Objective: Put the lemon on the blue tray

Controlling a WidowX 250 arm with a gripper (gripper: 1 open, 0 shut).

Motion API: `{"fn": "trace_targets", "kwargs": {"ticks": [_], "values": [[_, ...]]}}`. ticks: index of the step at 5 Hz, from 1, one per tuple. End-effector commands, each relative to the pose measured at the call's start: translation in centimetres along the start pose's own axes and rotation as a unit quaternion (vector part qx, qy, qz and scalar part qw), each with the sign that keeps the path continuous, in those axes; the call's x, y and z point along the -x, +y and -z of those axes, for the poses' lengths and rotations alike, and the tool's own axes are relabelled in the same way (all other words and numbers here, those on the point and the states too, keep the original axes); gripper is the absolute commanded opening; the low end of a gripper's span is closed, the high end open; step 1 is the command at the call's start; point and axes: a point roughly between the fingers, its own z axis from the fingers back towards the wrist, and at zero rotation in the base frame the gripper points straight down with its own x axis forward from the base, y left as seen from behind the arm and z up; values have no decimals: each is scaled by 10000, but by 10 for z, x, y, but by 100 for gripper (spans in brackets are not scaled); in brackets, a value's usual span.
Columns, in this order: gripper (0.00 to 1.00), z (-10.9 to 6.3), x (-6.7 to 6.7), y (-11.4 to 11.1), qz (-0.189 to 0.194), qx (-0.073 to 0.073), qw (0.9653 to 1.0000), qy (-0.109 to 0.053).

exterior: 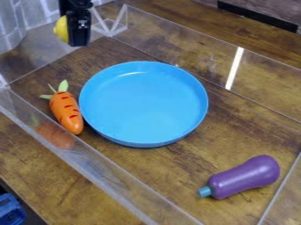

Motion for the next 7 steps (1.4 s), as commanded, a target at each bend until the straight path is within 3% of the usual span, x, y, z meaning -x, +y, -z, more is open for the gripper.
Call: {"fn": "trace_targets", "kwargs": {"ticks": [1, 5, 7], "values": [[0, -21, -14, 4, 32, -281, 9991, -306], [0, -5, -48, -20, 246, -158, 9983, -509], [0, 1, -58, -33, 328, -138, 9975, -615]]}}
